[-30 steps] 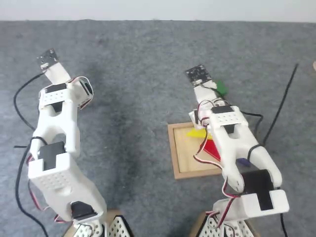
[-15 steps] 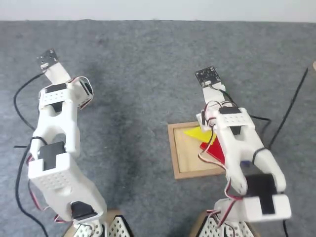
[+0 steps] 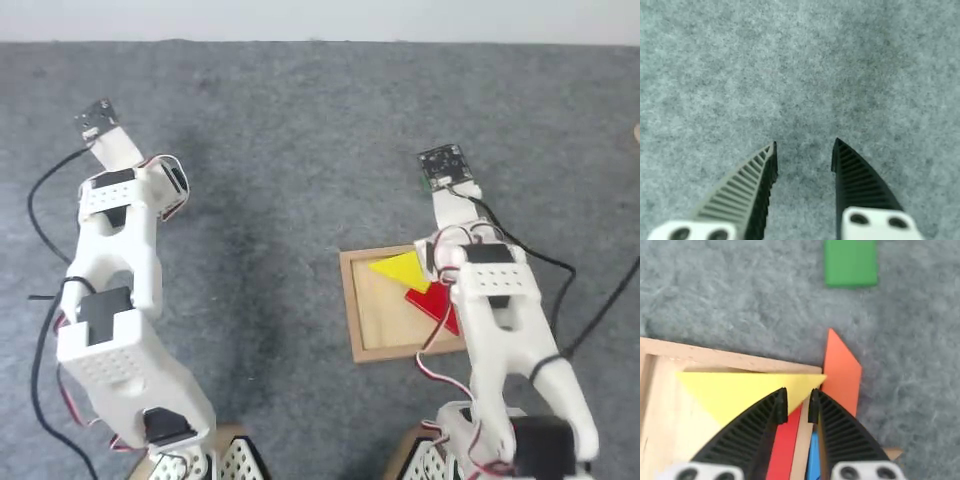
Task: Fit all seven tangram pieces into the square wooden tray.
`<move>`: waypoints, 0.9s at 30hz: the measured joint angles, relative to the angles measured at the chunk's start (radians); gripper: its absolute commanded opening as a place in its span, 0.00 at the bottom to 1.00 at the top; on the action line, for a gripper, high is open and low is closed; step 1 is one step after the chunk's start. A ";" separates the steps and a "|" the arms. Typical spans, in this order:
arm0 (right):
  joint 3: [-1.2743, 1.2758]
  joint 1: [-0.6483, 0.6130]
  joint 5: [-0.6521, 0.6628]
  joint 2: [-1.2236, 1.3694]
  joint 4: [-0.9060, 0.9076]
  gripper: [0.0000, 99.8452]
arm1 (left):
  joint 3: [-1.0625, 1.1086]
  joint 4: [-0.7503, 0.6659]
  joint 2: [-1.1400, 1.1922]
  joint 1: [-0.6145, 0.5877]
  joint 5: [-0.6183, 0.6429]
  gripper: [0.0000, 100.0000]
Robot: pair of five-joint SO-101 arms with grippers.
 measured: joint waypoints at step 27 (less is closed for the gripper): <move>0.020 0.077 0.008 0.072 0.000 0.05 | 0.000 0.000 0.000 0.000 0.000 0.18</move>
